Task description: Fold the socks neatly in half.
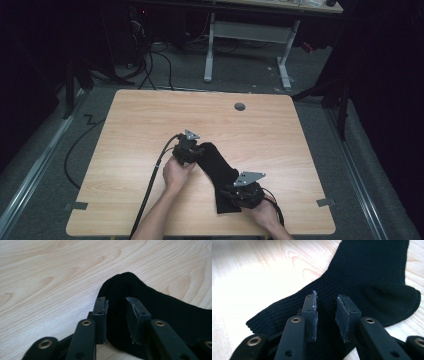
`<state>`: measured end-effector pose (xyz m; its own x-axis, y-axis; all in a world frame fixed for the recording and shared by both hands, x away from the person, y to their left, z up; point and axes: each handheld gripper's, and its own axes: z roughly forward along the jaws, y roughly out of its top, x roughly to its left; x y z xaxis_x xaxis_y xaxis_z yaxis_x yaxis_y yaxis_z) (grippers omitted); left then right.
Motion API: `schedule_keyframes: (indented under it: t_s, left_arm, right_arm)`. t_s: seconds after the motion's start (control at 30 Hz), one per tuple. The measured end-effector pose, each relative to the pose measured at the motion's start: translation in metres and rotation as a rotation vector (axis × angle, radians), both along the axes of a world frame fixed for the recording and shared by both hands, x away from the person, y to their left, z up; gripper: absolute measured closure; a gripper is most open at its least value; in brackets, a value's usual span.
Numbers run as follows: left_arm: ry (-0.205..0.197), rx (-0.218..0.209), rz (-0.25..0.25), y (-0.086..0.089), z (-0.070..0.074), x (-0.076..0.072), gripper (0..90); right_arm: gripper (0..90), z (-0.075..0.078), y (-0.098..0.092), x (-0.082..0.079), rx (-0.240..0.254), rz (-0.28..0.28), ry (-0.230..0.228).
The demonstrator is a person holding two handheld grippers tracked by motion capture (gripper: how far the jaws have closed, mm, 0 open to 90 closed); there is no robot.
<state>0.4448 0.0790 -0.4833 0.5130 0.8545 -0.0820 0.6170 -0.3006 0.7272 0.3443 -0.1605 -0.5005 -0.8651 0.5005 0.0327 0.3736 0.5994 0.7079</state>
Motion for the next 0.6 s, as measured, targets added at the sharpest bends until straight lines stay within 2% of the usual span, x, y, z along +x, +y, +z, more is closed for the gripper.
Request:
schedule_keyframes:
  t_s: [0.1,0.17,0.23,0.33,0.4,0.5,0.6]
  left_arm:
    - [0.018,0.018,0.003,-0.003,-0.004,0.000,80.2]
    - [-0.009,0.036,0.009,-0.004,-0.002,-0.001,85.7]
    - [-0.039,0.042,0.018,-0.003,0.003,-0.003,86.9]
    - [-0.025,0.034,0.032,0.001,0.004,0.000,86.8]
    - [-0.012,0.041,0.034,0.003,0.001,0.002,83.7]
    - [-0.008,0.029,0.033,0.003,-0.002,0.004,71.0]
    - [-0.017,0.016,0.035,0.000,0.000,0.001,59.9]
  right_arm:
    - [70.1,0.000,-0.001,-0.002,0.000,0.010,0.009]
    - [70.3,0.000,-0.003,-0.001,0.005,0.017,0.011]
    - [70.2,0.000,-0.004,-0.002,0.009,0.016,0.017]
    - [67.9,0.001,-0.004,-0.002,0.014,0.013,0.021]
    - [66.7,0.003,-0.004,-0.003,0.027,-0.009,0.002]
    - [66.8,0.010,-0.008,-0.001,0.072,-0.052,-0.041]
    - [68.3,0.015,-0.011,0.006,0.094,-0.109,-0.071]
